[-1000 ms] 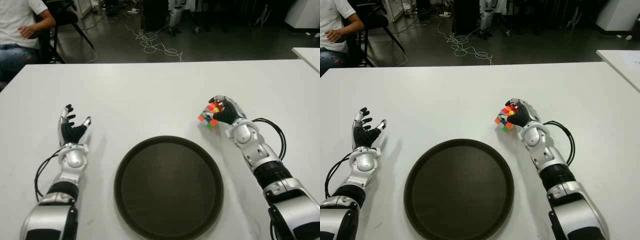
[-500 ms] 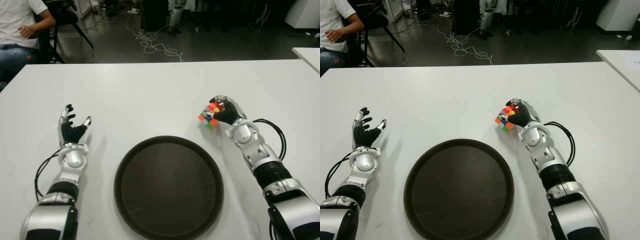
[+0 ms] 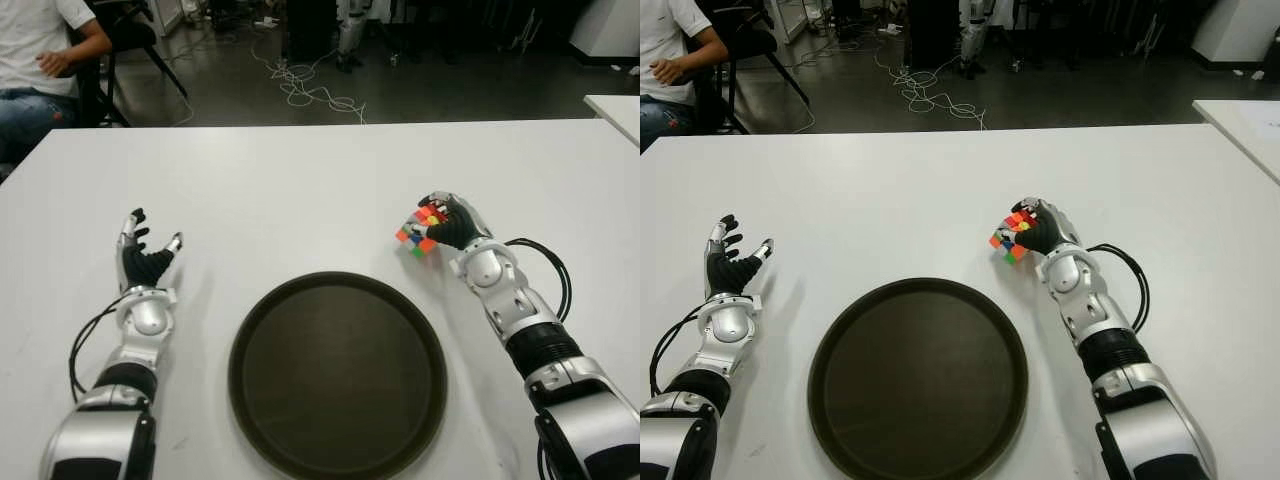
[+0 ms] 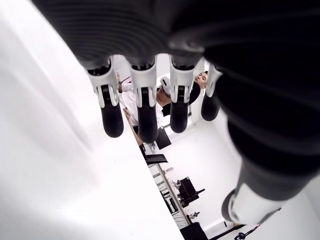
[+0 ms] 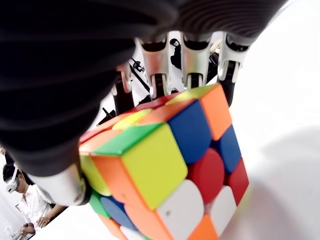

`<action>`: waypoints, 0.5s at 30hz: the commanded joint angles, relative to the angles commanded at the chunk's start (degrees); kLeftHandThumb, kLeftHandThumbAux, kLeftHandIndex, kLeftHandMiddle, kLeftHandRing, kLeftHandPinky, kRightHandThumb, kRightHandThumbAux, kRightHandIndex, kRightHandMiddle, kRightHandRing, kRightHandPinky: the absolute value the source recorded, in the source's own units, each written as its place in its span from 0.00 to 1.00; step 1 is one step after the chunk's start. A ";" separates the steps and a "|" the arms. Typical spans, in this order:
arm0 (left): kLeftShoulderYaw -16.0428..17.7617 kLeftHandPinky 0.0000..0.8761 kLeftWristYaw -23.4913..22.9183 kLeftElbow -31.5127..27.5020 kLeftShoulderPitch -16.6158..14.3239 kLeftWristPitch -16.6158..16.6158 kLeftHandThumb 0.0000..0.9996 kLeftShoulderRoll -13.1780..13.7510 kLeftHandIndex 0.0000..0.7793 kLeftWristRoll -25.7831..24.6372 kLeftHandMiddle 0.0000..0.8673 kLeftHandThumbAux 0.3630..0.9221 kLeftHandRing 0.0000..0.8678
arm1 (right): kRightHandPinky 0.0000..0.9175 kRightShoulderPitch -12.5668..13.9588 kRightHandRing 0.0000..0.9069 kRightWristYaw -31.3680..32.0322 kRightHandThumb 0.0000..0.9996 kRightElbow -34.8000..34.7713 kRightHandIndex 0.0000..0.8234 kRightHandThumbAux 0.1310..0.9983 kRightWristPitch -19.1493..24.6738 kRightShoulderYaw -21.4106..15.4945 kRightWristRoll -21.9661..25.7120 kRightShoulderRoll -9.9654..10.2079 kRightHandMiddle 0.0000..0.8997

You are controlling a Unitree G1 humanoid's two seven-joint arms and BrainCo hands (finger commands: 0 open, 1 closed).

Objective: Pick up the Rubik's Cube and put it in the plate

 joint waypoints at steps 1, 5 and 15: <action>0.05 0.18 -0.04 0.14 -0.04 0.03 0.13 0.04 0.13 -0.04 0.17 0.64 0.17 | 0.82 -0.02 0.84 0.02 0.70 0.04 0.53 0.68 -0.05 0.00 0.04 -0.02 0.86; 0.13 0.19 -0.07 0.28 -0.09 -0.12 0.13 0.03 0.13 -0.05 0.17 0.63 0.18 | 0.82 -0.04 0.85 -0.36 0.70 0.18 0.53 0.68 -0.29 -0.02 0.21 -0.04 0.86; 0.10 0.22 -0.25 0.31 -0.03 -0.39 0.10 0.15 0.13 0.00 0.18 0.63 0.19 | 0.86 0.43 0.87 -3.66 0.70 0.36 0.53 0.68 -3.76 -1.74 1.37 0.54 0.87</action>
